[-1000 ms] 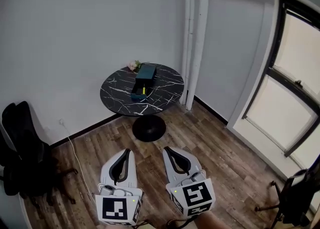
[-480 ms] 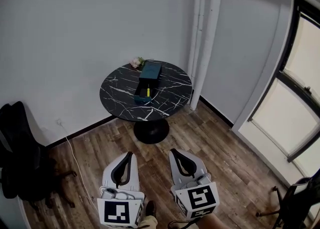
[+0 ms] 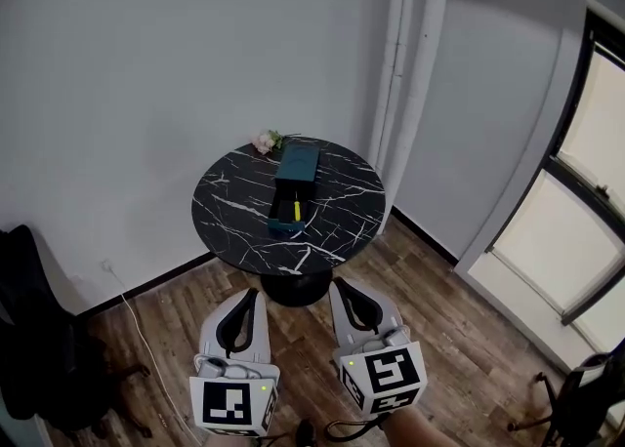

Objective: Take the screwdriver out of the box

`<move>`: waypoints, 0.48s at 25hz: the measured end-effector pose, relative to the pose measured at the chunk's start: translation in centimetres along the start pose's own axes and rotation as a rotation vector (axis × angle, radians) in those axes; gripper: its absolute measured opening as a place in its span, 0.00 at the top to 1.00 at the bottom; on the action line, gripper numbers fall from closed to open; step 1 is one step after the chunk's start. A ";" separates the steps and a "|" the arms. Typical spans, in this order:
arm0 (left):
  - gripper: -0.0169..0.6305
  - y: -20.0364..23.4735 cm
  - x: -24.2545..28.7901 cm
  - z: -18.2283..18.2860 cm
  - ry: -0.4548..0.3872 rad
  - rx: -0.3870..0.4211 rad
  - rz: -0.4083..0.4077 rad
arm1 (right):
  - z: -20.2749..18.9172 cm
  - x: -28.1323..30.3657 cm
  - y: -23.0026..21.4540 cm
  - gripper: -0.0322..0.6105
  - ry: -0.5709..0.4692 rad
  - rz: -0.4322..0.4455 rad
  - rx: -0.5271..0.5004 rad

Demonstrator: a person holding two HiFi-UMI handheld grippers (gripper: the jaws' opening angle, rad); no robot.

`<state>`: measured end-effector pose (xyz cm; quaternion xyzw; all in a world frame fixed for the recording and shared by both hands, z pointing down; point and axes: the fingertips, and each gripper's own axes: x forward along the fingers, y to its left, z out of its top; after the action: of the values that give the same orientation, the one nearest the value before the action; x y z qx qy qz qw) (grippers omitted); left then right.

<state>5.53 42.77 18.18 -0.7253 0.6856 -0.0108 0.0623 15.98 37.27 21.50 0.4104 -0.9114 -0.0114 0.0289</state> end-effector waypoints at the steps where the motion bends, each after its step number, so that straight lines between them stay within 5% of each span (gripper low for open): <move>1: 0.97 0.5 0.6 0.1 -0.006 0.003 -0.006 | 0.2 0.8 0.0 0.91 -0.003 -0.005 -0.001; 12: 0.97 3.7 5.9 -1.9 0.011 -0.021 -0.045 | -0.7 6.1 -1.4 0.91 0.030 -0.046 0.007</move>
<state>2.04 36.54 19.23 -0.7412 0.6693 -0.0091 0.0507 13.00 31.78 22.38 0.4316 -0.9011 -0.0026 0.0410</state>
